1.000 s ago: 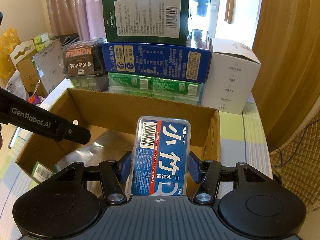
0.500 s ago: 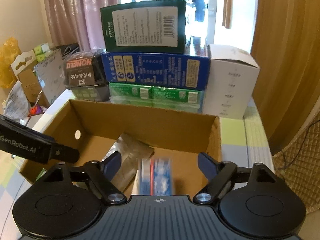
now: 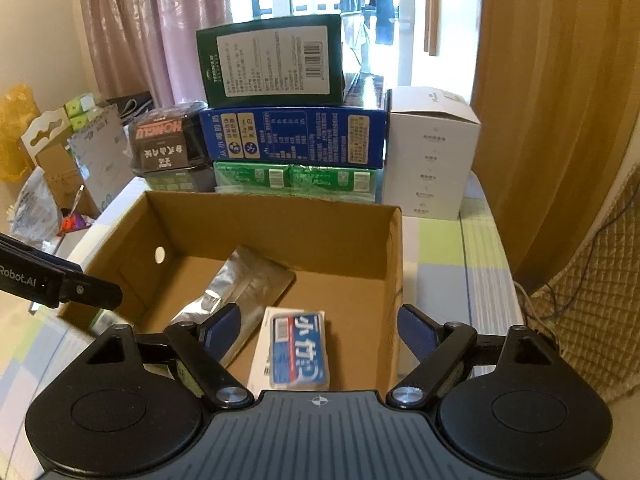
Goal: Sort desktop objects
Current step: 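Open the left tool to drop the foil bag while the right tool releases the floss pack, then withdraw both tools back toward the remaining items on the table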
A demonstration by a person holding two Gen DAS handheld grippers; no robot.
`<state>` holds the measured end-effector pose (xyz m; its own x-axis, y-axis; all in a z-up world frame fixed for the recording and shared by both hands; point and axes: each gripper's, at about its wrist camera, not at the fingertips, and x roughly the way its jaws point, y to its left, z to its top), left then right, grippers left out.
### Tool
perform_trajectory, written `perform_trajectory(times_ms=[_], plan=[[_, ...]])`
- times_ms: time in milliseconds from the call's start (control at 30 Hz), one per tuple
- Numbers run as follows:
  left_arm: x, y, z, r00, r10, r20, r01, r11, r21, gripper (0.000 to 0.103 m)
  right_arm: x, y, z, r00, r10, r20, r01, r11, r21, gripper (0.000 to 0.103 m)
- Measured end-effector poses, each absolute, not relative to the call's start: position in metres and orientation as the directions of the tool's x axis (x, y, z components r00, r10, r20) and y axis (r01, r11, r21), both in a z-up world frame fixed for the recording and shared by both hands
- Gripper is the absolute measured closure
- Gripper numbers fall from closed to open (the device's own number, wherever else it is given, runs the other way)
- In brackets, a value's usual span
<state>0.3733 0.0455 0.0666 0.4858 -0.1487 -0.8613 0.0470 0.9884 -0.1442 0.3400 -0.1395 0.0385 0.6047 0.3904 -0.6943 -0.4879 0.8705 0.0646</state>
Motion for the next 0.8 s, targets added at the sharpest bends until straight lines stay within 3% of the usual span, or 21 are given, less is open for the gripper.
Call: perform_trajectory(times_ms=[633, 800], plan=[[0.239, 0.033, 0.106, 0.556, -0.156, -0.816, 0.086, 0.988, -0.131, 0.015, 0.218, -0.186, 0.060, 0.601, 0.424, -0.678, -0.472, 0.872, 0.126, 0.009], [0.210, 0.028, 0.099, 0.555, -0.165, -0.815, 0.099, 0.986, -0.133, 0.014, 0.191, -0.193, 0.062, 0.601, 0.435, -0.670, -0.472, 0.870, 0.142, 0.006]])
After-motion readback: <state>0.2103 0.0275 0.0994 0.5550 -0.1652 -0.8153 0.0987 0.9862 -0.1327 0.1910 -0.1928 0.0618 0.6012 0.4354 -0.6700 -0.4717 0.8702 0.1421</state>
